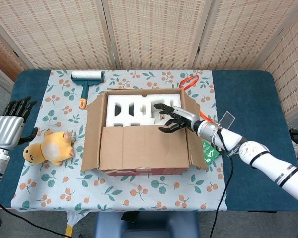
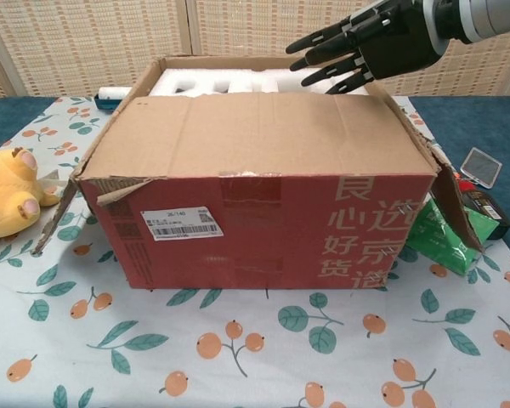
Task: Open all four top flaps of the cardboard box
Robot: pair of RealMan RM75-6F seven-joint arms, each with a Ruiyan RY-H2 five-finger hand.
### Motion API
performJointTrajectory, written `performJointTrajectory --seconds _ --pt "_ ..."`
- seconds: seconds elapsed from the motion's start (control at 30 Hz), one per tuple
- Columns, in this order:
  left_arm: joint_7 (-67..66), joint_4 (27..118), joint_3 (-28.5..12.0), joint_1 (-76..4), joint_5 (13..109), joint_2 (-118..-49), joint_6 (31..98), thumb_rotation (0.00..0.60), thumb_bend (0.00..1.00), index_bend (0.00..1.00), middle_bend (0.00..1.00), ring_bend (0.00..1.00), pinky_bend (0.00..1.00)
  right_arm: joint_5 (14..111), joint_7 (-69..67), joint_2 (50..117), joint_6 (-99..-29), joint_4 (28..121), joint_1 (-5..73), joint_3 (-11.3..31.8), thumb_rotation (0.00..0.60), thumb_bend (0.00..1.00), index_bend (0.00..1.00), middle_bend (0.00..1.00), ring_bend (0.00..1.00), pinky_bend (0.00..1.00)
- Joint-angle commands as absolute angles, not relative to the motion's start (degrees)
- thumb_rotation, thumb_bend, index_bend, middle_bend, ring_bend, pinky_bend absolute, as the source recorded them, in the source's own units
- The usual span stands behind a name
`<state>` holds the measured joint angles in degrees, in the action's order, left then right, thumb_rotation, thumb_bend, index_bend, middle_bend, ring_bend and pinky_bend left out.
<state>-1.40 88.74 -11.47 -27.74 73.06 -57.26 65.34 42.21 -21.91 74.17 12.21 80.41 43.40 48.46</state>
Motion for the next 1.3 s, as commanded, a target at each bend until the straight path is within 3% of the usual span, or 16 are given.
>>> performJointTrajectory --seconds 0.03,0.27,0.57,0.8,0.97,1.17,1.3 --pt "-1.48 88.83 -11.47 -27.72 73.06 -57.22 65.40 0.600 0.46 0.00 0.00 0.00 0.00 42.07 -21.67 74.01 12.26 80.84 43.07 48.66 0.600 0.42 0.00 0.00 0.00 0.35" --pt "-2.63 90.25 -11.56 -27.63 73.23 -57.11 66.24 0.600 0.46 0.00 0.00 0.00 0.00 40.76 -20.92 71.40 11.43 86.15 39.74 52.65 0.600 0.42 0.00 0.00 0.00 0.35" --pt "-7.42 93.21 -12.59 -27.99 70.49 -57.43 67.25 0.600 0.46 0.00 0.00 0.00 0.00 39.17 -23.17 62.53 6.89 102.60 31.53 59.97 0.600 0.42 0.00 0.00 0.00 0.36" --pt "-12.94 95.20 -13.43 -29.63 66.50 -58.87 66.19 0.600 0.46 0.00 0.00 0.00 0.00 40.12 -22.83 55.79 0.91 120.96 17.43 68.90 0.600 0.42 0.00 0.00 0.00 0.39" --pt "-15.22 96.01 -13.64 -30.68 65.18 -59.94 65.74 0.600 0.46 0.00 0.00 0.00 0.00 44.58 -21.25 53.67 -3.00 132.22 5.74 71.17 0.600 0.42 0.00 0.00 0.00 0.42" --pt "-16.62 96.35 -13.69 -31.90 64.43 -60.91 64.79 0.600 0.46 0.00 0.00 0.00 0.00 49.24 -19.60 55.06 0.93 134.99 -1.94 71.45 0.600 0.42 0.00 0.00 0.00 0.42" --pt "-17.52 96.63 -13.51 -32.53 64.26 -61.12 64.28 0.600 0.46 0.00 0.00 0.00 0.00 49.65 -17.45 57.52 7.44 134.99 -7.23 74.31 0.600 0.42 0.00 0.00 0.00 0.42"
